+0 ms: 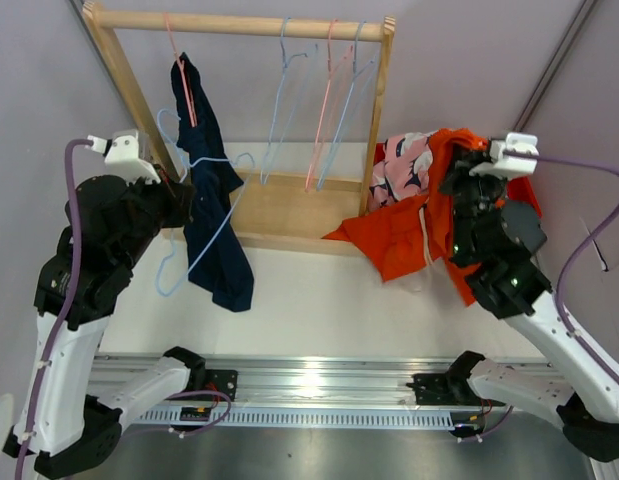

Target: Remove the shorts from the hanger

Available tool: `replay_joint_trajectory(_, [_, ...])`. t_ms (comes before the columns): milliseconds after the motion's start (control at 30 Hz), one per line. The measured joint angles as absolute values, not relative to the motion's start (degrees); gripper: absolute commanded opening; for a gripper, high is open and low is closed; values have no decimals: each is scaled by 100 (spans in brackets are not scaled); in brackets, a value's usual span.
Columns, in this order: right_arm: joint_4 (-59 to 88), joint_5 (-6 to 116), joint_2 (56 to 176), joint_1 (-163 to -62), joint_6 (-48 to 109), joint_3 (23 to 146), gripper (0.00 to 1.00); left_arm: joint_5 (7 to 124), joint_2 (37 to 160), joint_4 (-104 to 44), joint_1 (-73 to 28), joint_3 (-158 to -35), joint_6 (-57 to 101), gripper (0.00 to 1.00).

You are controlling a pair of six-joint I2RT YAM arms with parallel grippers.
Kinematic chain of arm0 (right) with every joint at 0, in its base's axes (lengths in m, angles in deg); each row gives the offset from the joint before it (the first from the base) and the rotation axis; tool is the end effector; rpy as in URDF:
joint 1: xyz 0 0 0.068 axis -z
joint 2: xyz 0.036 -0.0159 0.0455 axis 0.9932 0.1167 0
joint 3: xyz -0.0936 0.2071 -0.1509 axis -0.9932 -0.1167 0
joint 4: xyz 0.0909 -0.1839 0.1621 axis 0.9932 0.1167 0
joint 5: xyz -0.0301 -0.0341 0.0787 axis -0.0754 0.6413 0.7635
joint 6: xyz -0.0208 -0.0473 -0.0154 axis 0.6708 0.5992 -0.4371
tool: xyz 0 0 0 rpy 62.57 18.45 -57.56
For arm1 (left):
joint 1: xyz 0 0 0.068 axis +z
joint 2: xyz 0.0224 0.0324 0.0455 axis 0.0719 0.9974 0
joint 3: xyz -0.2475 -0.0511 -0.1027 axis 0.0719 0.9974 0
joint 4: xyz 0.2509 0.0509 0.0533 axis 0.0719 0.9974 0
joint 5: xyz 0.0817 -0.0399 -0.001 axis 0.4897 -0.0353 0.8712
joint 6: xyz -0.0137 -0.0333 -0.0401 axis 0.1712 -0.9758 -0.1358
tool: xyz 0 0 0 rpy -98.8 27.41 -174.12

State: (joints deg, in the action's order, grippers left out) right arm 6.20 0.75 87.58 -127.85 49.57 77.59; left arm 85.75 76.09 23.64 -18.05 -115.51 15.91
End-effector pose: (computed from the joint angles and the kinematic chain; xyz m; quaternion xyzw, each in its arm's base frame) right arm 0.1381 0.0998 0.4897 0.0553 0.5976 0.0084 0.7998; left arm 0.1179 -0.0401 0.4971 -0.0348 0.7836 -0.1351 0.6054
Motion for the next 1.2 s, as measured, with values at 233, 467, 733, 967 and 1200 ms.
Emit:
replay_joint_trajectory(233, [740, 1026, 10347, -11417, 5007, 9228, 0, 8562, 7447, 1971, -1805, -11166, 1624, 0])
replay_joint_trajectory(467, [863, 1555, 12542, -9891, 5265, 12321, 0, 8366, 7556, 1746, -1805, -10493, 1637, 0])
replay_joint_trajectory(733, [686, 1566, 13600, -9203, 5418, 13866, 0, 8322, 7537, 1479, -1805, -10137, 1687, 0])
replay_joint_trajectory(967, [-315, 1854, 12828, -8916, 4563, 10358, 0, 8324, 7615, 1293, -1805, -10093, 1672, 0])
replay_joint_trajectory(1200, [-560, 2071, 12900, -8715, 3038, 7337, 7, 8407, 8188, 1326, -1805, -10622, 1683, 0])
